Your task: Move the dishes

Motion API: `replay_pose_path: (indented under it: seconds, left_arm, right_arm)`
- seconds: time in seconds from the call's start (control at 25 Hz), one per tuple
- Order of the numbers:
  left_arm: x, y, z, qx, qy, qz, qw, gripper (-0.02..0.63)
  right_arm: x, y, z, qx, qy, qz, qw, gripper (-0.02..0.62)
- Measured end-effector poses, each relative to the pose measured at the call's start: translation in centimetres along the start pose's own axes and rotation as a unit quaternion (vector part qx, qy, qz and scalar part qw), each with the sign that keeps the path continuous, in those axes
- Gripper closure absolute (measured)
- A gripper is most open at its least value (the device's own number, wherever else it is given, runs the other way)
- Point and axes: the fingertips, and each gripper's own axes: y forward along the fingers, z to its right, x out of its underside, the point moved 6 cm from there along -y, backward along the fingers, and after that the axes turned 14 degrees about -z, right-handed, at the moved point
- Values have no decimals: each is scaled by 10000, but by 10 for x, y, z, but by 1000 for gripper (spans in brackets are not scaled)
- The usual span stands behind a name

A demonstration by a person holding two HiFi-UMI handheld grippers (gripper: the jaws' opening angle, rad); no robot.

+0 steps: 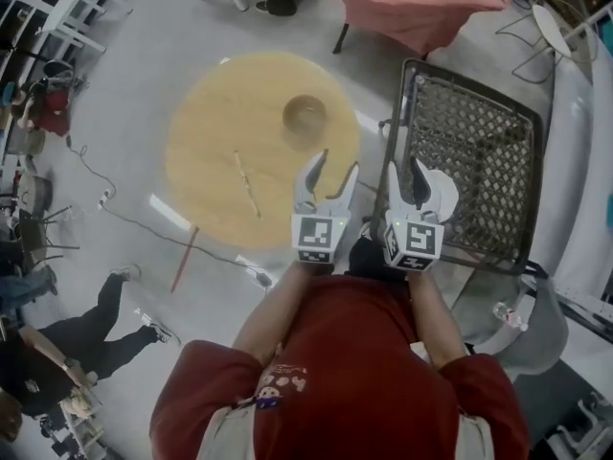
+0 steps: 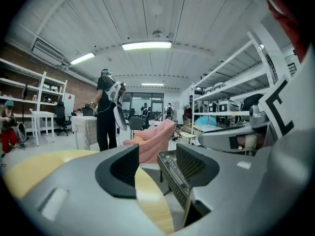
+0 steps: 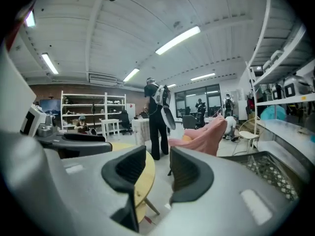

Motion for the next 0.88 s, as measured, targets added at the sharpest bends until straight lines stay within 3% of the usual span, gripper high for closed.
replay_pose_path:
  seconds: [0.24, 0.48, 0.88]
  left_arm:
    - [4, -33, -30, -247, 25, 189, 9995, 380]
    - [13, -67, -67, -757, -51, 291, 9967, 380]
    - [35, -134, -120, -1712, -344, 322, 9841, 380]
  right_arm:
    - [-15, 6, -44, -426, -297, 140, 9986, 443]
    - [-23, 18, -86, -753, -566, 121, 9955, 443]
    - [-26, 31, -167, -1548, -1026, 35, 9826, 443]
